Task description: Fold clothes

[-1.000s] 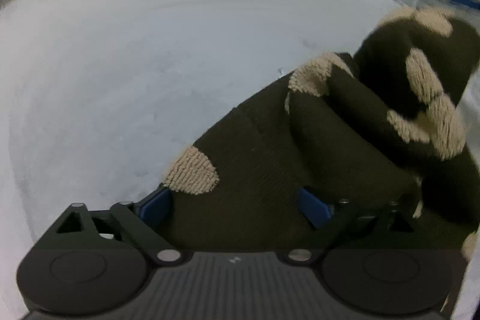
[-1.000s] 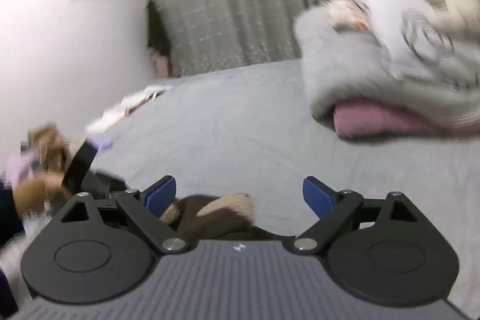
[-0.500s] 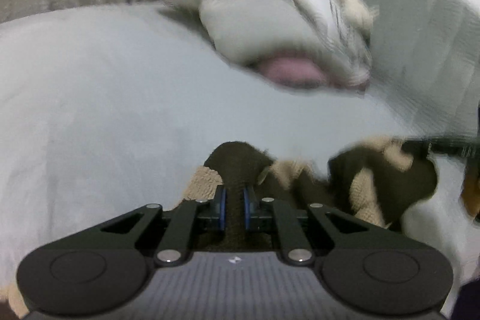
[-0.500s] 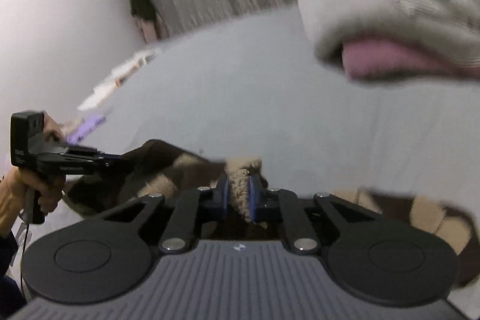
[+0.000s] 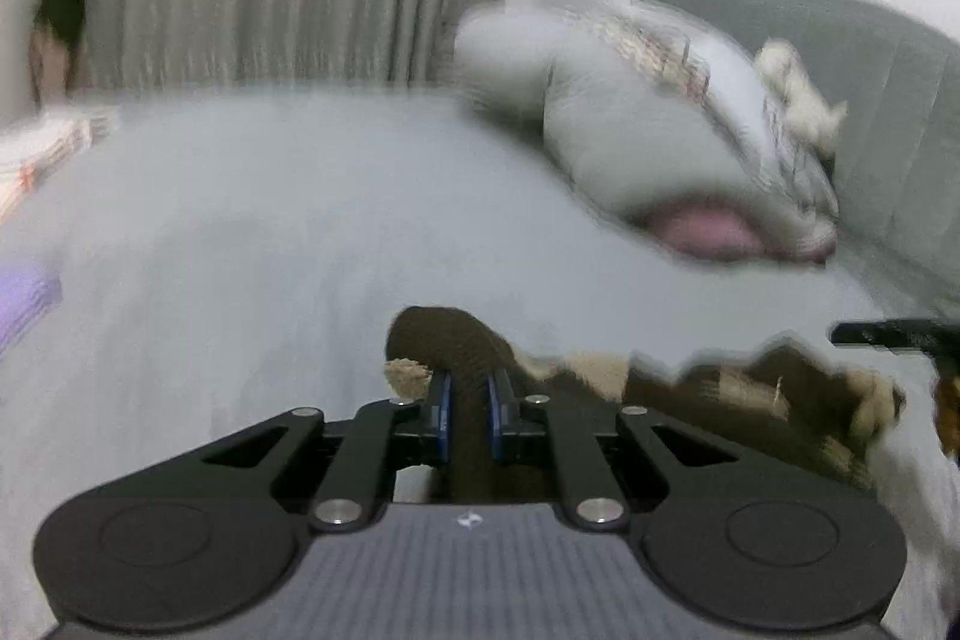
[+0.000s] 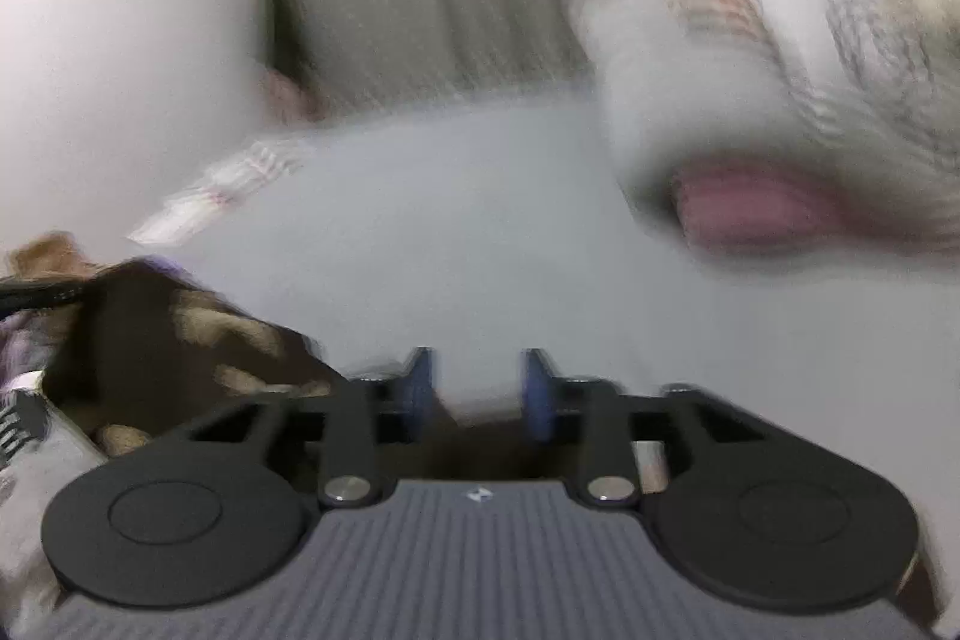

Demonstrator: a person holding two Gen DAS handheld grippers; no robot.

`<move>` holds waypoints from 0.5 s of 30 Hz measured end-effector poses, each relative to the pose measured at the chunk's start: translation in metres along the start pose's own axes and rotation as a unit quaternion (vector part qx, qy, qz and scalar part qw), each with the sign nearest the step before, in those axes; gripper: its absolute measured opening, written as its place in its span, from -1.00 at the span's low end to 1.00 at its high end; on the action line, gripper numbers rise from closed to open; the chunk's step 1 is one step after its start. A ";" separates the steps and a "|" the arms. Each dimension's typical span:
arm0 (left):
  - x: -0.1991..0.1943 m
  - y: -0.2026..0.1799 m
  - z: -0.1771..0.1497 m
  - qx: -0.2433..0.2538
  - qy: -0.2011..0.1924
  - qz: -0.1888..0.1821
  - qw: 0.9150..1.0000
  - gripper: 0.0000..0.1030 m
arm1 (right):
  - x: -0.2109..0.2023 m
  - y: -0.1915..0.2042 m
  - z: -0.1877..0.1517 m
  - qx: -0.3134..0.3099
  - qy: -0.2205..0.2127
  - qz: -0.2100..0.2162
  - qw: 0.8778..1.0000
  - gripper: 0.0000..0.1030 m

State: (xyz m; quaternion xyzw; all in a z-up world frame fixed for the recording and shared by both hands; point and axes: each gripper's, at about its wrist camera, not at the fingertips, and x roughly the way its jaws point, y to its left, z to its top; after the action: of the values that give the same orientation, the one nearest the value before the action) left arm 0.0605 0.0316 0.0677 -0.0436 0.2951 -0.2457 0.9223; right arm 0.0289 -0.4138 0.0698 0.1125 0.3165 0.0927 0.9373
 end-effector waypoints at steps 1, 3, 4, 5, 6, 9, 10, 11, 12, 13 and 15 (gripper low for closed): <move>0.002 0.005 -0.003 -0.002 0.012 -0.002 1.000 -0.77 | 0.010 -0.006 0.000 0.003 0.007 -0.009 1.000 -0.12; 0.007 0.015 -0.009 -0.005 0.037 -0.006 0.999 -0.74 | 0.014 -0.007 0.008 -0.006 -0.006 -0.007 1.000 0.11; 0.010 0.020 -0.012 -0.007 0.050 -0.008 0.999 -0.72 | 0.013 -0.007 0.013 -0.010 -0.019 -0.002 1.000 0.29; 0.012 0.024 -0.015 -0.009 0.062 -0.010 0.998 -0.61 | 0.015 -0.005 0.020 -0.015 -0.030 0.012 0.999 0.38; 0.014 0.030 -0.014 -0.016 0.067 -0.011 0.998 -0.33 | 0.017 -0.003 0.027 -0.021 -0.040 0.028 0.999 0.49; 0.014 0.054 0.007 -0.077 0.029 -0.012 0.997 0.15 | 0.042 0.011 0.044 -0.058 -0.026 0.083 0.995 0.56; 0.016 0.062 0.013 -0.091 0.023 -0.013 0.996 0.16 | 0.058 0.019 0.046 -0.078 -0.003 0.104 0.991 0.56; 0.026 0.067 0.015 -0.090 0.037 -0.017 0.995 0.17 | 0.074 0.022 0.046 -0.087 0.025 0.111 0.990 0.56; 0.039 0.070 0.015 -0.090 0.054 -0.029 0.994 0.25 | 0.090 0.024 0.045 -0.094 0.056 0.113 0.988 0.56; 0.052 0.072 0.016 -0.087 0.073 -0.041 0.993 0.31 | 0.107 0.026 0.044 -0.100 0.086 0.116 0.984 0.56; 0.080 0.068 0.014 -0.063 0.125 -0.064 0.988 0.48 | 0.139 0.030 0.043 -0.113 0.146 0.121 0.975 0.56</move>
State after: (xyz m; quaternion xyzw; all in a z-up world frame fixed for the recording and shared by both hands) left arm 0.1538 0.0520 0.0218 -0.0894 0.4200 -0.2886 0.8558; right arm 0.1613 -0.3574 0.0319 0.0289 0.4215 0.2555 0.8696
